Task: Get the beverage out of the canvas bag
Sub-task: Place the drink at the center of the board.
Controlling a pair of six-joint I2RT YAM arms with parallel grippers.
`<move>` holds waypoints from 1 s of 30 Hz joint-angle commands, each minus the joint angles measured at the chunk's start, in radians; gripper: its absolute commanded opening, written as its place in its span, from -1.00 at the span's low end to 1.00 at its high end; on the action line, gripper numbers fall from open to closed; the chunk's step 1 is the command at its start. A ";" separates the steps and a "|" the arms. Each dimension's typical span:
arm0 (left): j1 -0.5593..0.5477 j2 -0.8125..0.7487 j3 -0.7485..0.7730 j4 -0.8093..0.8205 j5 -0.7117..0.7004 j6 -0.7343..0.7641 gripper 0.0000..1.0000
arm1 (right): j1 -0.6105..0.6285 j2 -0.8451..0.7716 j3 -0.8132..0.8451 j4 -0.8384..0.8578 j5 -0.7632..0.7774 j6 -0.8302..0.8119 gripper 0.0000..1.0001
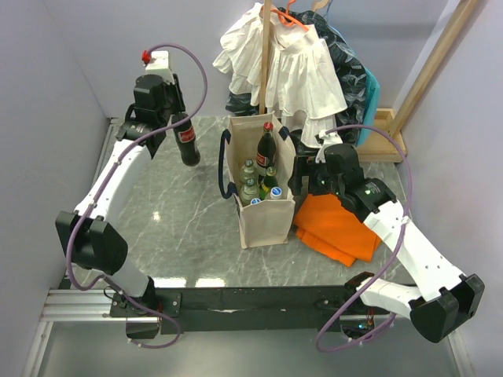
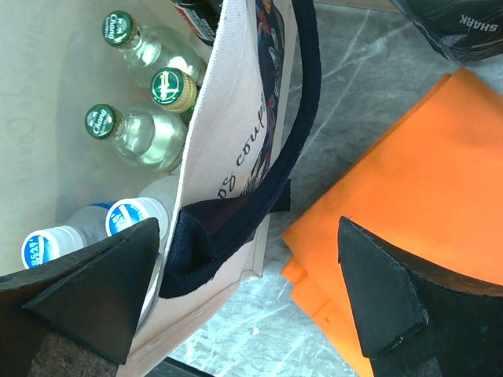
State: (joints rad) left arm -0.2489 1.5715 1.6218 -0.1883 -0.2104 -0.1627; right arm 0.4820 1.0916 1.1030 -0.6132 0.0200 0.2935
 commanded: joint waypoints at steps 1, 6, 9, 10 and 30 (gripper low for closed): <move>0.007 -0.038 0.026 0.371 0.016 -0.026 -0.98 | 0.003 0.010 0.014 0.036 0.026 -0.016 1.00; 0.007 -0.044 -0.071 0.458 0.008 -0.044 -0.98 | 0.003 0.021 0.020 0.032 0.028 -0.020 1.00; 0.007 -0.045 -0.108 0.512 -0.007 -0.052 -0.98 | 0.004 0.025 0.023 0.029 0.032 -0.022 1.00; 0.007 -0.041 -0.109 0.520 -0.014 -0.046 -0.98 | 0.003 0.028 0.024 0.030 0.032 -0.024 1.00; 0.005 0.004 -0.169 0.547 -0.060 -0.012 -0.98 | 0.003 0.044 0.026 0.035 0.029 -0.019 1.00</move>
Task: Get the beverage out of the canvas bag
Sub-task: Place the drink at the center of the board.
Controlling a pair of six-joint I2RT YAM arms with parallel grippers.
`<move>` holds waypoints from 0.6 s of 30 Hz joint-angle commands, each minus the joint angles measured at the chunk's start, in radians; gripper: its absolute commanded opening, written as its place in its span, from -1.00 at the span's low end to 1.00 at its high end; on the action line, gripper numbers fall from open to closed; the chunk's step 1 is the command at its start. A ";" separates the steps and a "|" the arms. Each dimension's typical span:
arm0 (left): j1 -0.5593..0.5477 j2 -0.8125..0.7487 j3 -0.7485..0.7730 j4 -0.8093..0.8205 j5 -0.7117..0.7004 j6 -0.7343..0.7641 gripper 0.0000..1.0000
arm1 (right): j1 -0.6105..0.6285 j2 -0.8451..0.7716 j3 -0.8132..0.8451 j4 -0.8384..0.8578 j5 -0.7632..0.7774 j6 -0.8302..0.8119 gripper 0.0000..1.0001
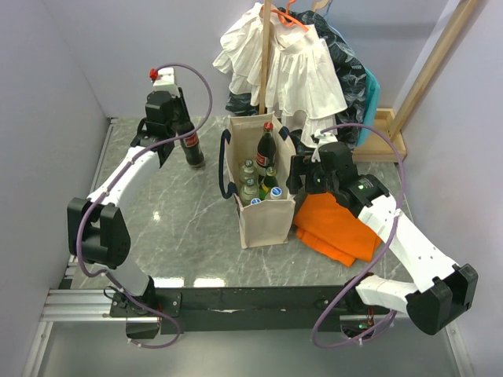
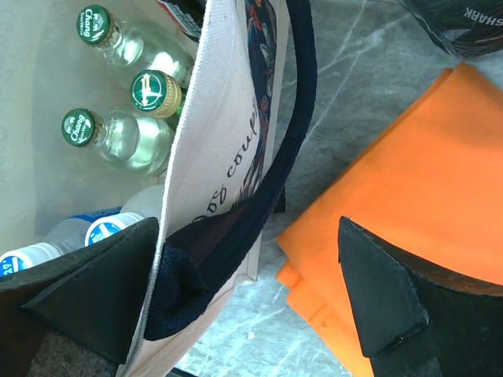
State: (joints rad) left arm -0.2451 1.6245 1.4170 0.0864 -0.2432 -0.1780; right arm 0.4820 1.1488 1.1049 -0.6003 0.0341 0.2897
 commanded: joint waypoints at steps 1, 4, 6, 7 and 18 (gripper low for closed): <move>0.001 -0.046 0.037 0.270 -0.028 0.005 -0.98 | 0.004 -0.012 0.023 0.020 0.012 -0.015 1.00; 0.001 -0.035 0.051 0.248 -0.034 0.006 -0.98 | 0.004 -0.015 0.019 0.022 0.013 -0.014 1.00; 0.001 -0.026 0.066 0.234 -0.031 0.006 -0.98 | 0.003 -0.018 0.018 0.022 0.013 -0.012 1.00; 0.001 -0.023 0.075 0.207 -0.039 0.009 -0.98 | 0.003 -0.018 0.016 0.022 0.013 -0.011 1.00; 0.000 -0.005 0.103 0.153 -0.054 0.022 -0.78 | 0.003 -0.029 0.006 0.023 0.016 -0.007 1.00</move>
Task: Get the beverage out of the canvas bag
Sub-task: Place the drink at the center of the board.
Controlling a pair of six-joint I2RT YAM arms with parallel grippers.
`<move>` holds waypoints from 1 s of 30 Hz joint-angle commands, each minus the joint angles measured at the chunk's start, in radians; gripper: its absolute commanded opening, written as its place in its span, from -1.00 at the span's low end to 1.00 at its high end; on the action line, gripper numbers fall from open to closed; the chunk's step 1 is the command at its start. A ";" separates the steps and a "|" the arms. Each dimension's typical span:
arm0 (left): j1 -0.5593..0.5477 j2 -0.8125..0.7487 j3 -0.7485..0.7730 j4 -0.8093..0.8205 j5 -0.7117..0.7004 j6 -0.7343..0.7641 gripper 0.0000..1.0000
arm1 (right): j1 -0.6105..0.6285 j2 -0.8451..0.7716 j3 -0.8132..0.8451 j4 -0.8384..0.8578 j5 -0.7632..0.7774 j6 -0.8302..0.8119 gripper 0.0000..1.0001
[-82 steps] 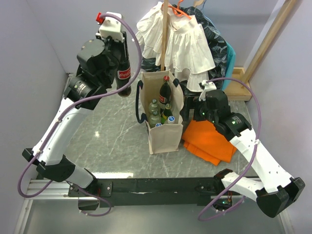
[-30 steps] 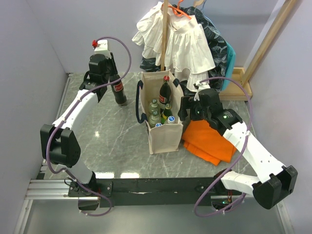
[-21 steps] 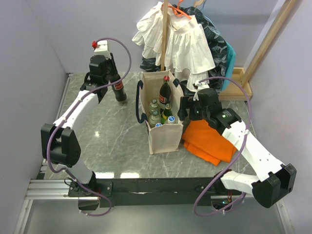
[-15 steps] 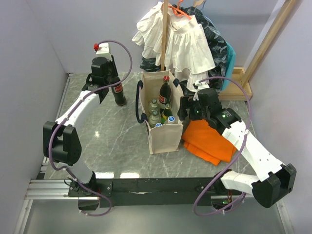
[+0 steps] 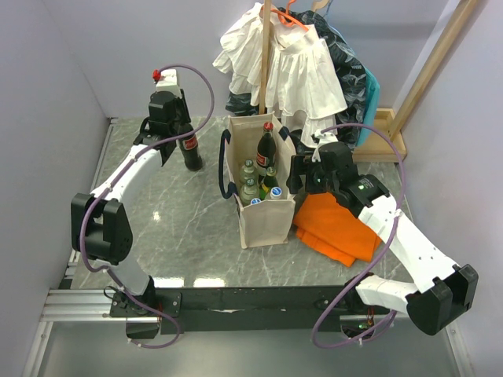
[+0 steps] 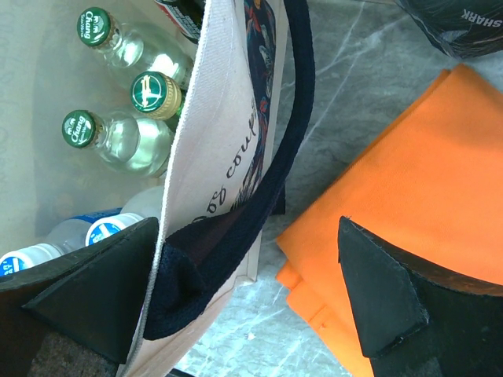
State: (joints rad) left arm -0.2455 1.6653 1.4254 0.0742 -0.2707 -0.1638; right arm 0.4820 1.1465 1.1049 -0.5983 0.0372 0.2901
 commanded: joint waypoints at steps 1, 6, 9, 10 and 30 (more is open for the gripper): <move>0.000 -0.047 0.093 0.164 -0.027 0.006 -0.77 | 0.001 -0.027 0.004 0.023 0.012 -0.008 1.00; -0.001 -0.049 0.084 0.159 -0.030 -0.003 -0.64 | 0.004 -0.034 0.001 0.020 0.013 -0.005 1.00; 0.000 -0.056 0.069 0.167 -0.033 -0.009 -0.57 | 0.003 -0.039 -0.004 0.023 0.013 -0.003 1.00; 0.000 -0.061 0.061 0.168 -0.033 -0.009 -0.52 | 0.004 -0.039 -0.002 0.022 0.013 -0.003 1.00; -0.001 -0.079 0.030 0.164 -0.045 -0.019 -0.21 | 0.004 -0.037 0.003 0.023 0.003 -0.005 1.00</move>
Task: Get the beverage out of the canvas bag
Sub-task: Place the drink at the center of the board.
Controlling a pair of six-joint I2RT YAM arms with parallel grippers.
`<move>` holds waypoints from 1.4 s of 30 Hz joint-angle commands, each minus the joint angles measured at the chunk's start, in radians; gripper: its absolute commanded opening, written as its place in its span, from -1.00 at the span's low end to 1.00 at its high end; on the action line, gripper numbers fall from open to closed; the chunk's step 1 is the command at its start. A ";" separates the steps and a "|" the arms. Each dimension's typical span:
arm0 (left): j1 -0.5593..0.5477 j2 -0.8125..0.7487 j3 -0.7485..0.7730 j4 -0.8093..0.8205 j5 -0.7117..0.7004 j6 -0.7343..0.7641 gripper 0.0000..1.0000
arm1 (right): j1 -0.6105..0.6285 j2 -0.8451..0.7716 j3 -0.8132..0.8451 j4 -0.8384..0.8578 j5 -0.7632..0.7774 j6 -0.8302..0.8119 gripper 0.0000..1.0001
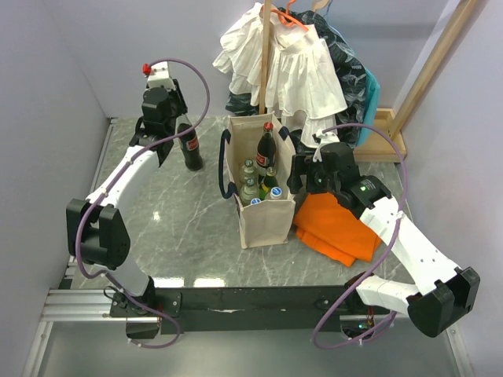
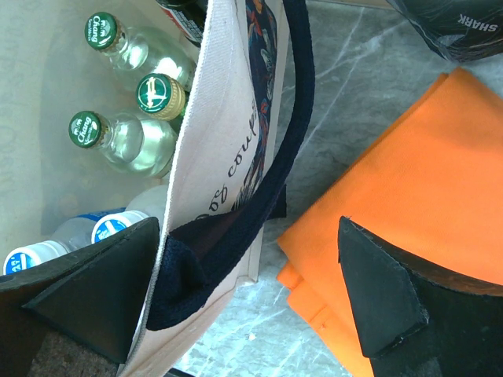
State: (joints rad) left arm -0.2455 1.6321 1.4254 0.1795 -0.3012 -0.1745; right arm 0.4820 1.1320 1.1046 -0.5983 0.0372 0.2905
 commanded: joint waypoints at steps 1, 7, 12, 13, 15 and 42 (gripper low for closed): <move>-0.001 -0.049 0.030 0.058 -0.015 -0.007 -0.21 | 0.003 -0.023 0.004 0.022 0.004 -0.008 1.00; -0.003 -0.067 0.030 0.046 -0.012 -0.008 -0.05 | 0.003 -0.023 0.006 0.022 0.000 -0.008 1.00; -0.011 -0.104 0.036 0.023 -0.004 -0.017 0.16 | 0.004 -0.029 0.005 0.023 0.000 -0.007 1.00; -0.012 -0.110 0.040 0.012 0.008 -0.014 0.20 | 0.004 -0.032 0.006 0.020 0.003 -0.007 1.00; -0.014 -0.124 0.062 -0.017 0.027 -0.011 0.33 | 0.004 -0.038 0.000 0.020 0.003 -0.007 1.00; -0.018 -0.284 0.161 -0.285 0.594 -0.206 0.93 | 0.003 -0.231 -0.035 0.072 0.144 0.113 1.00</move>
State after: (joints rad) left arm -0.2607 1.3880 1.5990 -0.1287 0.1452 -0.3145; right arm 0.4820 0.9672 1.0847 -0.5880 0.1116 0.3466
